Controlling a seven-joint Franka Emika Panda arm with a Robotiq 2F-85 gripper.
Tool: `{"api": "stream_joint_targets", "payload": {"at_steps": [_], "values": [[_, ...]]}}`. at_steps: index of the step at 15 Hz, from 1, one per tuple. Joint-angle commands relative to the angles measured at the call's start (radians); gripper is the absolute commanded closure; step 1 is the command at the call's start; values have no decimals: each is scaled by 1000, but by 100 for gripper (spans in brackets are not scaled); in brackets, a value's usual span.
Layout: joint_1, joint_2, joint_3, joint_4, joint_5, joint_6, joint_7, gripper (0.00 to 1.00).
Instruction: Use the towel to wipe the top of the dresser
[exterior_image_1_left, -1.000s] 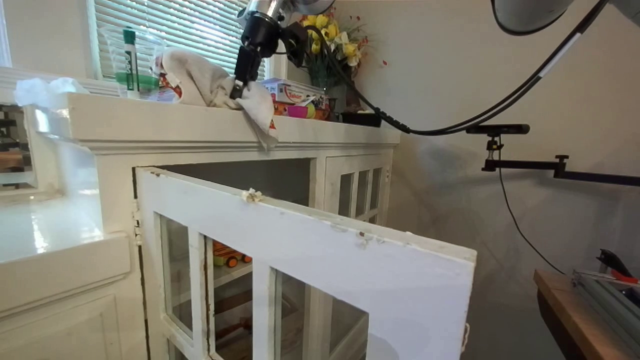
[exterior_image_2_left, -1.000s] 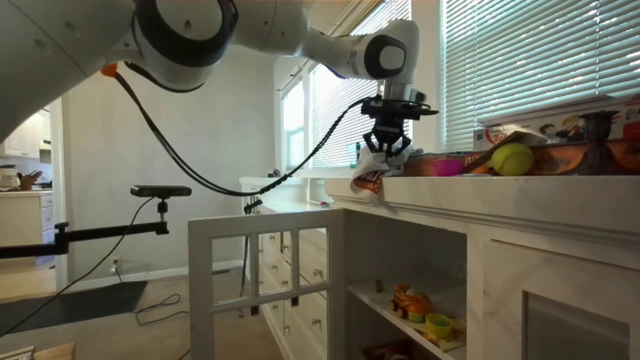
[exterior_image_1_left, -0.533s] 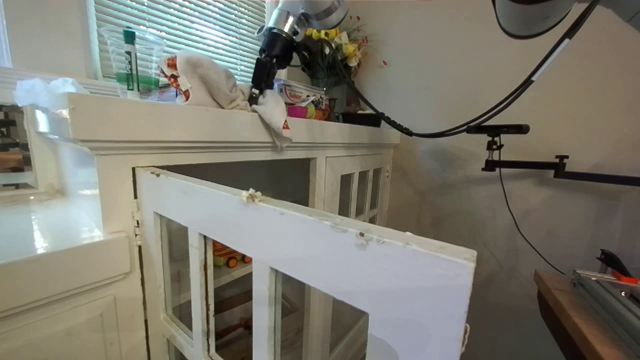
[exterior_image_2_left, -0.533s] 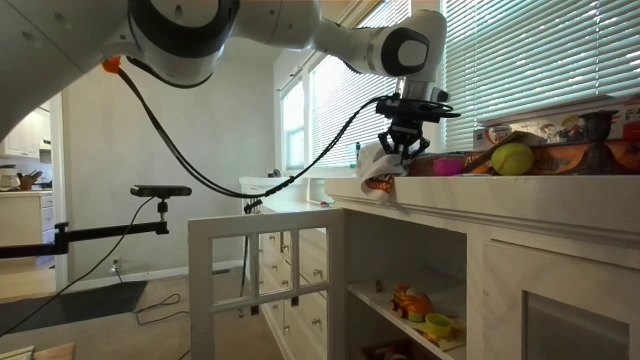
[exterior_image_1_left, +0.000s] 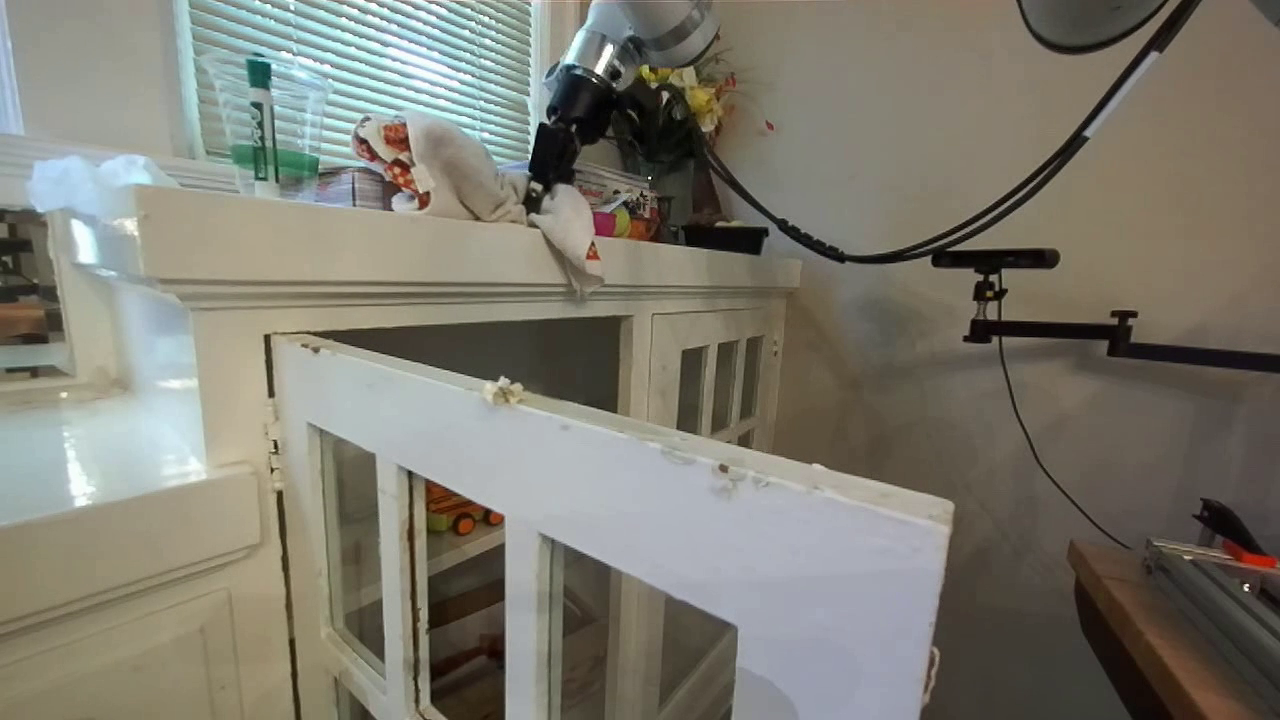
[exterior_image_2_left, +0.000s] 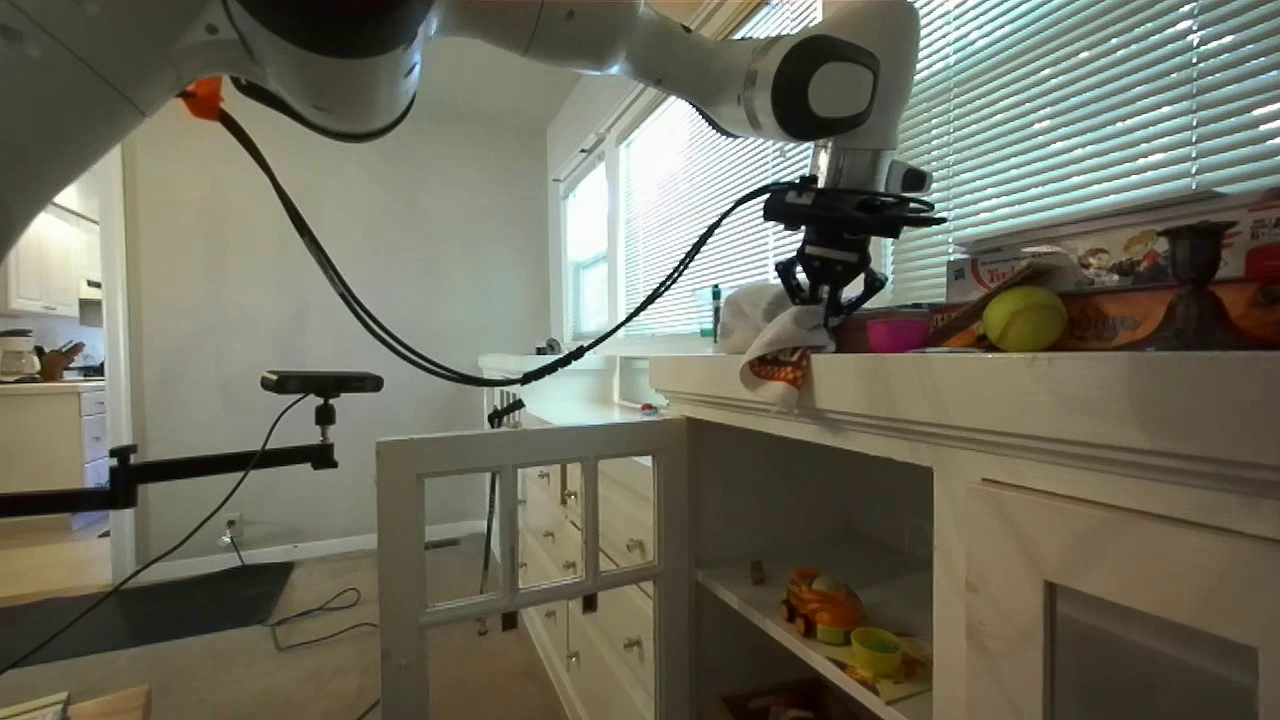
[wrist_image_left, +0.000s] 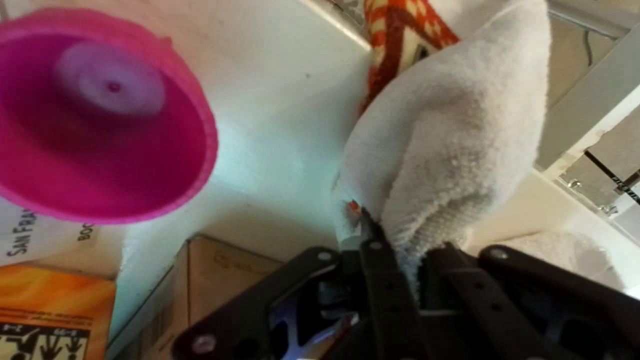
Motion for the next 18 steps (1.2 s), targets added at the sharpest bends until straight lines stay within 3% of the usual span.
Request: {"api": "stream_joint_targets", "payload": {"at_steps": [1, 7, 12, 18], "values": [[2, -121, 4, -167, 19, 98, -18, 98], [85, -275, -6, -291, -80, 293, -126, 98], [195, -341, -67, -325, -336, 477, -9, 98], [252, -226, -181, -221, -626, 593, 139, 98]]}}
